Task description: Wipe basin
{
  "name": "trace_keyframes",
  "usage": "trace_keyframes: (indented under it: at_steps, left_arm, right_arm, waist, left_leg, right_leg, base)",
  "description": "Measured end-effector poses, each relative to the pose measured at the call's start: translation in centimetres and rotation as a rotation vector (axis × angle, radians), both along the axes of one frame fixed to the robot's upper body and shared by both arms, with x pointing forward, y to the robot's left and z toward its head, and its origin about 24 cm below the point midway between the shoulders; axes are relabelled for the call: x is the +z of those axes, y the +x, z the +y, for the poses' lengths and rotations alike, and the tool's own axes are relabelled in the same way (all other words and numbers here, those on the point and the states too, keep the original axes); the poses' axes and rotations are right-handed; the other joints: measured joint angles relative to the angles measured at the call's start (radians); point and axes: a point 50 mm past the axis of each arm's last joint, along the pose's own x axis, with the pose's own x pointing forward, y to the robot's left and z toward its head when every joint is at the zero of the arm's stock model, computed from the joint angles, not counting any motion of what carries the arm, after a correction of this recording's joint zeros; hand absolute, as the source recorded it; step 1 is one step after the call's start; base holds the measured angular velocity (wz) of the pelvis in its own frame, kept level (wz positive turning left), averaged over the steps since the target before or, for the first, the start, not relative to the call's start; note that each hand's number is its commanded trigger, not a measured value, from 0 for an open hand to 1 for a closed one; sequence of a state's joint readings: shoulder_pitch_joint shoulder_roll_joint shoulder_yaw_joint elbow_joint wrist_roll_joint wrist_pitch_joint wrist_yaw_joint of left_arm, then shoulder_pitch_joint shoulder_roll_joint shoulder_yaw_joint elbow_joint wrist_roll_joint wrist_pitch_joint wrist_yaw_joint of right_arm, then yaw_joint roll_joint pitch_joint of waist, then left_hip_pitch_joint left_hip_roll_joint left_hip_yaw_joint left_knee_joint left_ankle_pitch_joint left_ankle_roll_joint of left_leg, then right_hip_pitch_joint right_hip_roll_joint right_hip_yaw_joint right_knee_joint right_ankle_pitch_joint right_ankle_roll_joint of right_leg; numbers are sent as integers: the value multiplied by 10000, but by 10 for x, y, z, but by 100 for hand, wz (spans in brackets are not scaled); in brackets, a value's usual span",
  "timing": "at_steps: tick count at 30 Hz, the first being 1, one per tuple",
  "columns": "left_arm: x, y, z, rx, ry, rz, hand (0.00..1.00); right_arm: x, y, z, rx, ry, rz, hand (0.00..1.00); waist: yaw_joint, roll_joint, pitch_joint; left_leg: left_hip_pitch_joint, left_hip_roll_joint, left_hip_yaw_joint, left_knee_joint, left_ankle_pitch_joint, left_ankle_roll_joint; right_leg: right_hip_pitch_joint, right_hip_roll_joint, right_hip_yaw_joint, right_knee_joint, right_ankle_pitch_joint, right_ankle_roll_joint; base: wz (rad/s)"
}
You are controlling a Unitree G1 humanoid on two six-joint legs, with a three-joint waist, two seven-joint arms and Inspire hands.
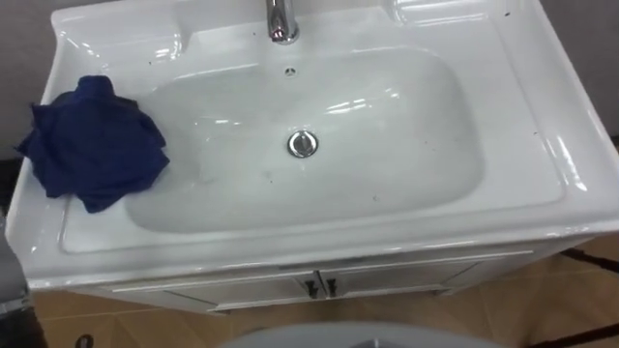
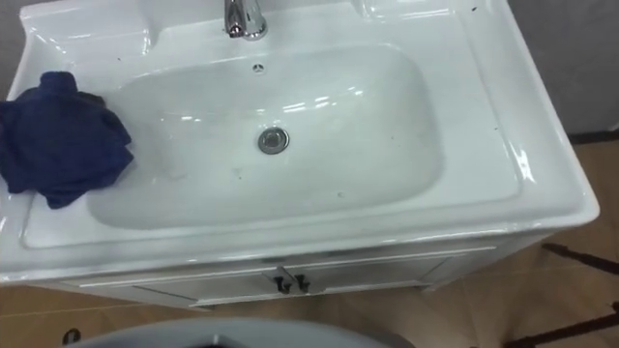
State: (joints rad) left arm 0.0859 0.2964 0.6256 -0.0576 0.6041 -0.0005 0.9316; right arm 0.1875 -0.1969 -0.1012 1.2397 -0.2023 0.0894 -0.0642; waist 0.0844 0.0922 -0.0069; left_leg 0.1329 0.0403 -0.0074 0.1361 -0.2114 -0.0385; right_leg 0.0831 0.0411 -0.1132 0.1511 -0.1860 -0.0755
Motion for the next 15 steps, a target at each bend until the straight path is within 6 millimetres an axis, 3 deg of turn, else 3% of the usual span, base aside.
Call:
trace_keyframes:
  at_steps: [5,7,13,15]
  left_arm:
    - [-14,-31,23,845,-1442,-340,0]
    - [-29,-52,38,1661,-2308,-259,0]
    - [-83,-94,55,3133,-5153,194,0]
    - [-94,-108,57,3600,-5644,367,0]
  right_arm:
    - [3,-2,-8,-31,-337,159,0]
    - [3,-5,-9,-23,-427,205,0]
    - [5,-1,-12,86,-506,-22,0]
    - [5,1,-10,363,-513,-1,0]
  waist:
    - [412,200,-55]
    - [590,232,-79]
    - [1106,198,-65]
    - [1198,75,-62]
  left_leg:
    - [-50,-55,-9,-3,2,4]
    - [-57,-77,-97,0,3,4]
    - [-168,-200,-425,3,28,47]
    - [-199,-230,-534,10,29,49]
  right_leg:
    - [-98,-47,3,69,-42,59]
    - [-80,-63,-40,84,-62,80]
    - [-118,-216,-375,186,-181,145]
    - [-119,-244,-421,193,-204,176]
  base:
    - [3]
    - [7]
    - [18]
    - [11]
